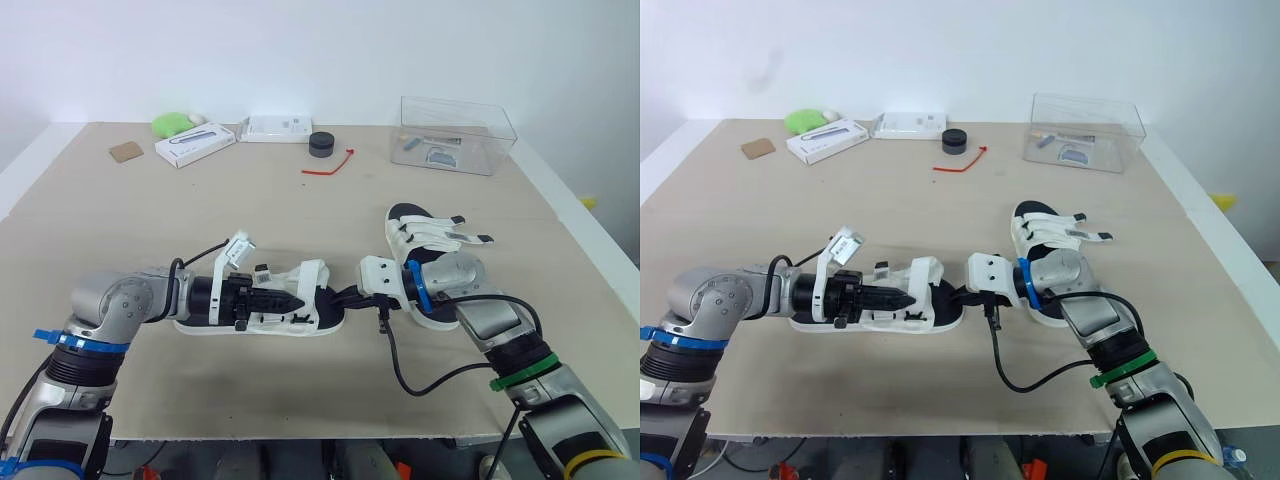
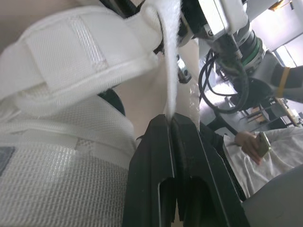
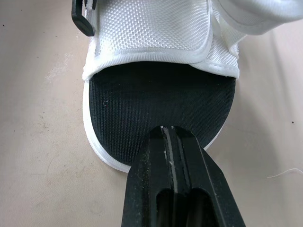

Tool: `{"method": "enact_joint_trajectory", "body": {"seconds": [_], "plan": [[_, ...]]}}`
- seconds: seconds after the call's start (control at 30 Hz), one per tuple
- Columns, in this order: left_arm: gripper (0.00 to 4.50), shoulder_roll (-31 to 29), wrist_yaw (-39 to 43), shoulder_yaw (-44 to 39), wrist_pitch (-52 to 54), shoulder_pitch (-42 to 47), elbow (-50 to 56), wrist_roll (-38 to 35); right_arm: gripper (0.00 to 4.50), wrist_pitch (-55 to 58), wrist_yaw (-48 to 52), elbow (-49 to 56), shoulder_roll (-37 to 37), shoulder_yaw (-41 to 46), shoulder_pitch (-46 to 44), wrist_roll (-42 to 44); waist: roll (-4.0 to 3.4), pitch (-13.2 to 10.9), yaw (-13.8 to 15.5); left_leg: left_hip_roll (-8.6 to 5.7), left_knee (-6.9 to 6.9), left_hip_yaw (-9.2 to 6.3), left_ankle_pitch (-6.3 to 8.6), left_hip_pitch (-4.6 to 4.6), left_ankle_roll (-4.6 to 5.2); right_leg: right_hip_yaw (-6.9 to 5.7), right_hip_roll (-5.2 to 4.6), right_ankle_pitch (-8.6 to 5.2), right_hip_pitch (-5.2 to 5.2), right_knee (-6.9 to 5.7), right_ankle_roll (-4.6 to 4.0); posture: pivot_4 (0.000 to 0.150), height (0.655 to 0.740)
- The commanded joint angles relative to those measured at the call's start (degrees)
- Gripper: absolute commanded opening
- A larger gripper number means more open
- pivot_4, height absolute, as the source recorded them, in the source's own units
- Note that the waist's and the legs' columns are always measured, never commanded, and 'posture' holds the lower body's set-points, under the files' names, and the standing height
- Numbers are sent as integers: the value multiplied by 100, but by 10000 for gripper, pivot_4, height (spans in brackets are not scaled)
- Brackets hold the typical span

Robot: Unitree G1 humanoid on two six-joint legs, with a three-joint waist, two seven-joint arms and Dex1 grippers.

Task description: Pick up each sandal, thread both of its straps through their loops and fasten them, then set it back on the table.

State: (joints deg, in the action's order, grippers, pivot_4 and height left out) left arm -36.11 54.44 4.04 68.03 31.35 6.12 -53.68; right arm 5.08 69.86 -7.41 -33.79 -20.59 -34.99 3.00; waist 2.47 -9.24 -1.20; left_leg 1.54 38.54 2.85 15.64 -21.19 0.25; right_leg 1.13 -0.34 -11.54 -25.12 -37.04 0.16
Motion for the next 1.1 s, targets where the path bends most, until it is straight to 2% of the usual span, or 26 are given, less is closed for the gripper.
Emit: {"method": "enact_joint_trajectory", "body": {"seconds": [0.03,0.37,0.83,1.1], "plan": [[891,-87,85,137,-60,-67,68,205,0,95,17,-84,-134,-72,106,-215,0,0,0,0,0,0,0,0,0,0,0,0,0,0,0,1500,7400],[891,-5,60,316,-361,19,-314,678,0,104,9,-69,-146,-78,115,-221,0,1,0,-1,0,-1,0,3,0,0,0,0,3,0,0,1500,7400],[891,243,-5,-384,729,333,-163,-313,0,95,-6,-83,-157,-75,124,-227,-1,1,-1,0,0,-2,0,0,1,-1,0,0,1,0,2,1500,7400],[891,131,-177,-241,728,105,-202,-3,0,83,-15,-127,-140,-86,98,-241,-1,1,-1,0,0,-3,0,1,0,0,0,0,1,0,1,1500,7400]]}}
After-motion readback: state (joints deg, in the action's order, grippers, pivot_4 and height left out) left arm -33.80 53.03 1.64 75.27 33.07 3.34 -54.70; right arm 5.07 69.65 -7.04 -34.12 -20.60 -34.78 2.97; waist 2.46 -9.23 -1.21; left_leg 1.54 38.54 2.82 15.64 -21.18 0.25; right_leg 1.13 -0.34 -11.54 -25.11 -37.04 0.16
